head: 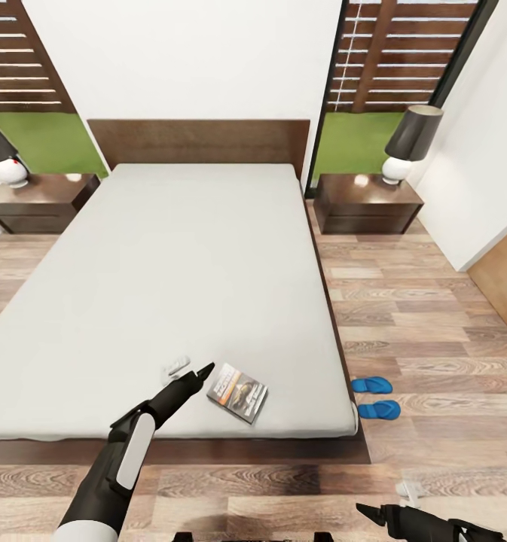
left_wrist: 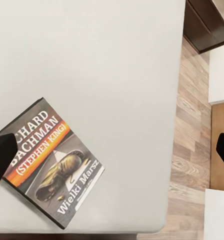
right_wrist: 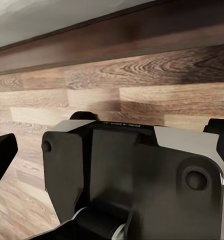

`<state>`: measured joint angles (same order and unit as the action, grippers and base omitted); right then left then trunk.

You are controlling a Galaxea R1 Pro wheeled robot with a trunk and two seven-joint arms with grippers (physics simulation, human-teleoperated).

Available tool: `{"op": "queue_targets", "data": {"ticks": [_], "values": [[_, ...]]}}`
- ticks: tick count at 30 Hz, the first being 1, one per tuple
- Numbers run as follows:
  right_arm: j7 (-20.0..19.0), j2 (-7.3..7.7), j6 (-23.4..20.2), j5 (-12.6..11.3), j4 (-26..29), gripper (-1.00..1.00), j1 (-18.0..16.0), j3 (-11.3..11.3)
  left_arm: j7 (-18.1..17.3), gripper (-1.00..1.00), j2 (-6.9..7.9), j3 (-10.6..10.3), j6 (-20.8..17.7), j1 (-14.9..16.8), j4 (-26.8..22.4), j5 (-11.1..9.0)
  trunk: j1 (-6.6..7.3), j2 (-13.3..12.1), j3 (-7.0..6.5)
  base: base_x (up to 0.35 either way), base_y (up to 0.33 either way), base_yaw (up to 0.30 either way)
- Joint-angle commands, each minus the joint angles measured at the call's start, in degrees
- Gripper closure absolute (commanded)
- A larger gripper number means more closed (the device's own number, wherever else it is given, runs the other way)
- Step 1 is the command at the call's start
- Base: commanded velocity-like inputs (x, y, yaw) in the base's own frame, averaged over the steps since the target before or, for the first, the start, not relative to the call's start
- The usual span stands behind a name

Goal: In the bedroom, move the book from the bed onto either nightstand, and place the two sandals side by side next to the bed.

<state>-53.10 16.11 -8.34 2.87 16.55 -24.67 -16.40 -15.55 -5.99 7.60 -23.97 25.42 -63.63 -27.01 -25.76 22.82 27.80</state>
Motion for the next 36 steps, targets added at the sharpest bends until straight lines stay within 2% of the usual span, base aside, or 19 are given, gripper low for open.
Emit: {"op": "queue_targets", "data": {"ticks": [1, 36], "values": [[-0.34, -0.03, -0.54, 0.30, 0.06, -1.00, -0.03, -0.48, -0.18, -1.00, -0.07, 0.22, -0.55, 0.02, -0.03, -0.41, -0.03, 0.10, 0.17, 0.000, 0.000, 0.000], [-0.34, -0.03, -0.54, 0.30, 0.06, -1.00, -0.03, -0.48, -0.35, -1.00, -0.07, 0.22, -0.60, 0.02, -0.01, -0.41, -0.03, 0.10, 3.35, 0.000, 0.000, 0.000]]}}
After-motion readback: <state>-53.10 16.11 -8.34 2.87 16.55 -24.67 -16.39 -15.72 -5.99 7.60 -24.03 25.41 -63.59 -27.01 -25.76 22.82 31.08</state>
